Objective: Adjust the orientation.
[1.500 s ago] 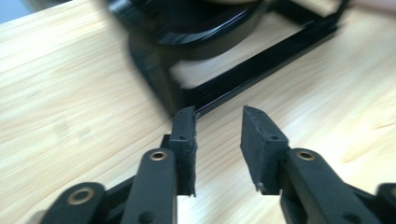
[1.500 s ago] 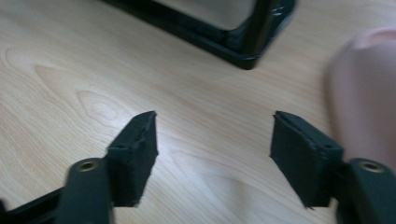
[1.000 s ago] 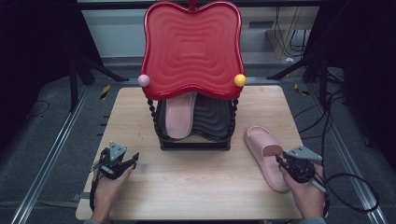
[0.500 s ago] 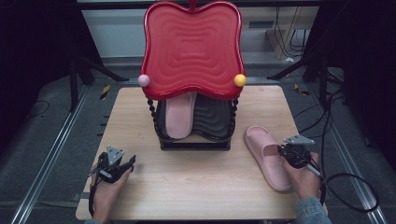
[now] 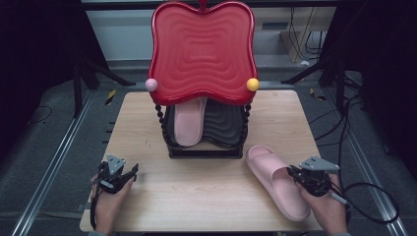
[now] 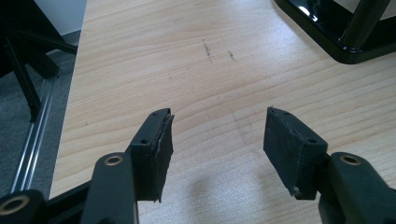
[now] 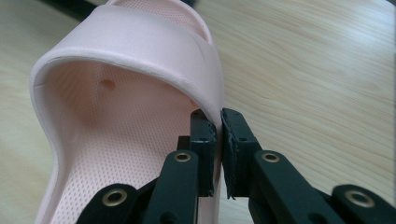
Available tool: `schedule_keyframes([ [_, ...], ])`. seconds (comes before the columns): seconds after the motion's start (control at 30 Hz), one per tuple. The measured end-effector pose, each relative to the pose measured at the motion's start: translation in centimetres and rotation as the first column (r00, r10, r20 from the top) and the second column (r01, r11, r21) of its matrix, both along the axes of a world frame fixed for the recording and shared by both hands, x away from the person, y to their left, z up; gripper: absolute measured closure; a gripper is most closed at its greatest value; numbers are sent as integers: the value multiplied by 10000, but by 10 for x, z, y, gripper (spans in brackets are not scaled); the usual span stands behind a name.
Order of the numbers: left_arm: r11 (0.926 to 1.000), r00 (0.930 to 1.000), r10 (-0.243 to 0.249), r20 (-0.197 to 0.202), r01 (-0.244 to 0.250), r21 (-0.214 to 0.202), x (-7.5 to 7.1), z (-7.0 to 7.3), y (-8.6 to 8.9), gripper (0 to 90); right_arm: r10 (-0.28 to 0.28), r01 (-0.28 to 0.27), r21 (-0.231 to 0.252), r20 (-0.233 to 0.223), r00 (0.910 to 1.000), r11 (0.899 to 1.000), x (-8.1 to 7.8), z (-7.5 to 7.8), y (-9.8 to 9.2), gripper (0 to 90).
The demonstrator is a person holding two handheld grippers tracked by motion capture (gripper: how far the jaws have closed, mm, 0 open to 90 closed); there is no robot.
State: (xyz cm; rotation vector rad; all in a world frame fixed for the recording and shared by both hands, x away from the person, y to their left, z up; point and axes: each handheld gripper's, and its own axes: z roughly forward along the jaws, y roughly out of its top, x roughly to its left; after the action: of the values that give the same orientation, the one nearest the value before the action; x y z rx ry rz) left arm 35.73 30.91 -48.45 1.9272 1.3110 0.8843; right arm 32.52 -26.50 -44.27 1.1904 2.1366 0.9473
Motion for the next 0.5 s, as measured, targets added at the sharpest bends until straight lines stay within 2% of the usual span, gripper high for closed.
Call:
schedule_keyframes([
  [0.1,10000,10000,-12,-27,12,13,0,0,0,418,664,-664,-14,70,9978,9978,-5,4,16,839],
  [0.2,10000,10000,26,-31,-26,-38,0,-1,1,418,1390,-1391,126,61,9903,9902,-8,7,35,839],
  [0.3,10000,10000,-15,-67,14,-53,0,-2,1,417,2065,-2065,198,32,9784,9782,-8,9,56,838],
  [0.5,10000,10000,-33,-56,33,-10,0,-1,0,415,3235,-3234,62,-137,9461,9462,4,4,102,836],
])
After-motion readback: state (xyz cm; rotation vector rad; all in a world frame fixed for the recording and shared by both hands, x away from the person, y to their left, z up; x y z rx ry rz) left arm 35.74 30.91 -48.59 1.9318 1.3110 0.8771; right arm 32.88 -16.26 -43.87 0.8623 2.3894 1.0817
